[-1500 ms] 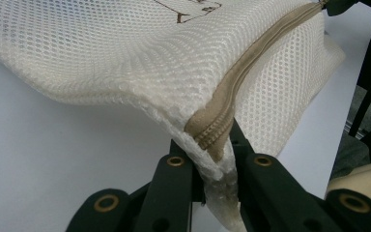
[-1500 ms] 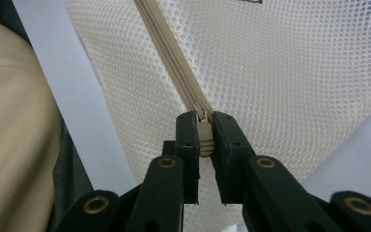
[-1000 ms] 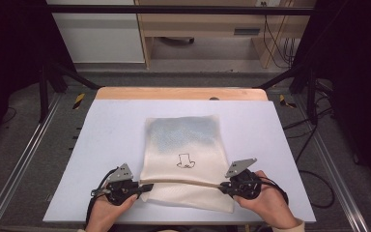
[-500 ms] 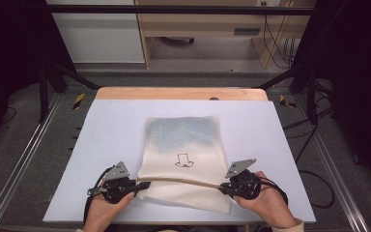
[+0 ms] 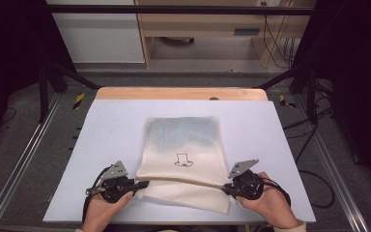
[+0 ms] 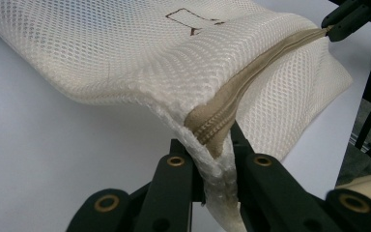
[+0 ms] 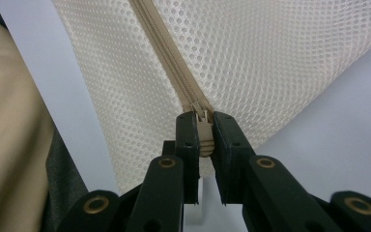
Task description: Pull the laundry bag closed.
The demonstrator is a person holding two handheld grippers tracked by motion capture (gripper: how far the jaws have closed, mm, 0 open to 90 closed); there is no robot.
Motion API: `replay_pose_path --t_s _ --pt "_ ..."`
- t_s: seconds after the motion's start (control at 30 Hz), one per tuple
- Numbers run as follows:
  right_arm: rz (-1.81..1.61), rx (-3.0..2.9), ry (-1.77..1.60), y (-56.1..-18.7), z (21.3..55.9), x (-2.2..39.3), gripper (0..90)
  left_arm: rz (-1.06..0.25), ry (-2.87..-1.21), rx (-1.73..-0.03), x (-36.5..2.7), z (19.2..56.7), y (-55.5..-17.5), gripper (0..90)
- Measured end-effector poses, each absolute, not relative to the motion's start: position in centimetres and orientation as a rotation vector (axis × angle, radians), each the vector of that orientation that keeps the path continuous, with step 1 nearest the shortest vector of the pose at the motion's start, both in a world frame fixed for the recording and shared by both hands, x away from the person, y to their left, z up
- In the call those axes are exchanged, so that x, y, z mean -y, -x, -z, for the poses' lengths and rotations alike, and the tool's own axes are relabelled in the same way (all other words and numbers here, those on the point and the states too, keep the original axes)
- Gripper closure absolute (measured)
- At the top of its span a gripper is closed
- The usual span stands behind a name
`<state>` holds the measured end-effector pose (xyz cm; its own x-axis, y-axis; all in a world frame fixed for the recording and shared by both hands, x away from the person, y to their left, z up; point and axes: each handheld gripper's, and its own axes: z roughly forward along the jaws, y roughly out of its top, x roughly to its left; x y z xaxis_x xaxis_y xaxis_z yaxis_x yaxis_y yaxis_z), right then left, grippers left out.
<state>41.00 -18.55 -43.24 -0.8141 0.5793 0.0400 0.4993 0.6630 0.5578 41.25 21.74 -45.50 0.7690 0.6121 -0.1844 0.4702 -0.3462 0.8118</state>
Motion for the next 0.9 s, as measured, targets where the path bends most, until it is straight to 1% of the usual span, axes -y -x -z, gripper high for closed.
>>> replay_pose_path --t_s 0.9 --pt "-0.795 -2.747 -0.903 -40.81 43.73 18.73 81.8 -0.183 -2.019 -0.815 -21.75 45.54 -41.18 84.3"
